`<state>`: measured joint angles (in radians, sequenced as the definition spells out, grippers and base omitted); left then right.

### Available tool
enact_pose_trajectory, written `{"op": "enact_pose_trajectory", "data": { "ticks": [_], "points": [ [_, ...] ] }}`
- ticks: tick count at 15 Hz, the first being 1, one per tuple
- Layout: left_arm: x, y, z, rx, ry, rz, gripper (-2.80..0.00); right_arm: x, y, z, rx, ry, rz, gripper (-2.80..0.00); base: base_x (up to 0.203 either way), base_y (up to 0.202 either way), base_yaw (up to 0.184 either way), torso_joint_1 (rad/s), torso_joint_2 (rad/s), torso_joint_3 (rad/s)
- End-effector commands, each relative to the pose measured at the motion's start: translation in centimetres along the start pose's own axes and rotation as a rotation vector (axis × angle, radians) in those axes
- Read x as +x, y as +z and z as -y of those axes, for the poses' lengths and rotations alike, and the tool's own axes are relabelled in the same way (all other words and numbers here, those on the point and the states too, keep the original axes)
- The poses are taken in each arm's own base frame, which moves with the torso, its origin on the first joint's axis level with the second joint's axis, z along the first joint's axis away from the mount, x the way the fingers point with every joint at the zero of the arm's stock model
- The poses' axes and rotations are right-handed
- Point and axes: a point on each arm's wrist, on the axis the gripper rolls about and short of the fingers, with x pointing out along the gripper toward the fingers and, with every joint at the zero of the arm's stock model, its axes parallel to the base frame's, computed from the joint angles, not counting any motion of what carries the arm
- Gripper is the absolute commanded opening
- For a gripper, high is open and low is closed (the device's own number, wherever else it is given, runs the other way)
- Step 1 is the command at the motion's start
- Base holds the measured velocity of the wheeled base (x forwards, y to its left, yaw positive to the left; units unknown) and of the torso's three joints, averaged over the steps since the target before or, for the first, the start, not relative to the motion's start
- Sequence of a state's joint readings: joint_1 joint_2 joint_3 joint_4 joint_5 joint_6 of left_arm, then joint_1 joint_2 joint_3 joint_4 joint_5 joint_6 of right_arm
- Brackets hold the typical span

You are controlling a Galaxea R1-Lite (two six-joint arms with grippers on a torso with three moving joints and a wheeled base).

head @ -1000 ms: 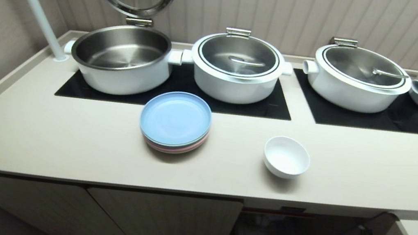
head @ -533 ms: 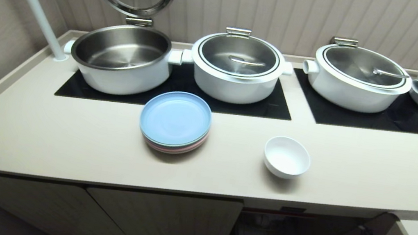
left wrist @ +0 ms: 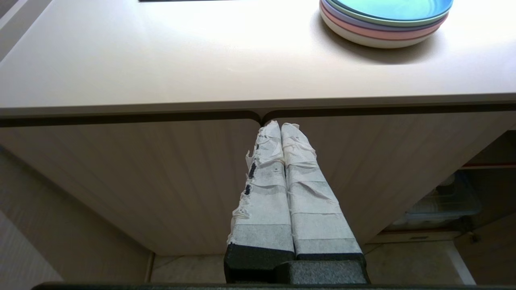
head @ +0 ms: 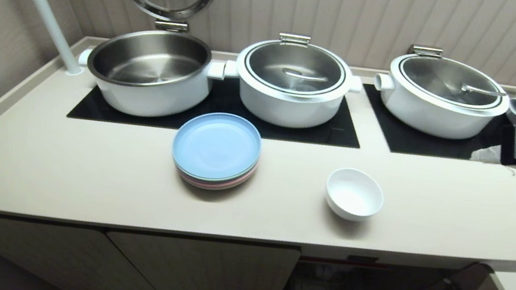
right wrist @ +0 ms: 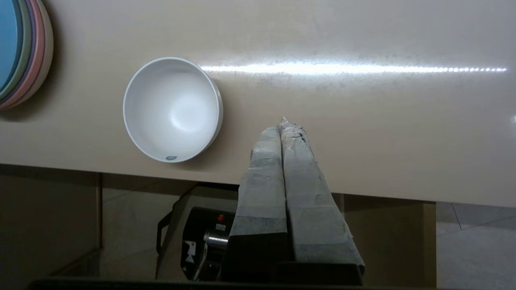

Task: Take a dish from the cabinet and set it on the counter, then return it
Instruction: Pick up the bowl from the table

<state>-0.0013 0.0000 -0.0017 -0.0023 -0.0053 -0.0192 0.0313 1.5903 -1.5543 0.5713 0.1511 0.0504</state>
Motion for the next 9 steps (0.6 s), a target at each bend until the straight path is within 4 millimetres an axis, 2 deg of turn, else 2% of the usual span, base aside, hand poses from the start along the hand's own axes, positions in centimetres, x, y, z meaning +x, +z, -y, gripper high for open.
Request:
{"op": "enact_pose_trajectory", "data": {
  "ticks": [1,6,9],
  "points": [
    [0.0,0.0,0.0,-0.001,-0.001,0.001,-2.80,3.1,0.6,-0.8,-0.009,0.026,-0.124,-2.80,0.000,0.000,0.000,0.000,0.00,0.000],
    [0.0,0.0,0.0,-0.001,0.000,0.001,-2.80,7.6,1.0,-2.4,-0.092,0.070,-0.241,-2.80,0.000,0.000,0.000,0.000,0.00,0.000],
    [0.0,0.0,0.0,-0.001,0.000,0.001,-2.80,9.5,1.3,-3.4,-0.112,0.090,-0.267,-2.80,0.000,0.000,0.000,0.000,0.00,0.000]
  ]
}}
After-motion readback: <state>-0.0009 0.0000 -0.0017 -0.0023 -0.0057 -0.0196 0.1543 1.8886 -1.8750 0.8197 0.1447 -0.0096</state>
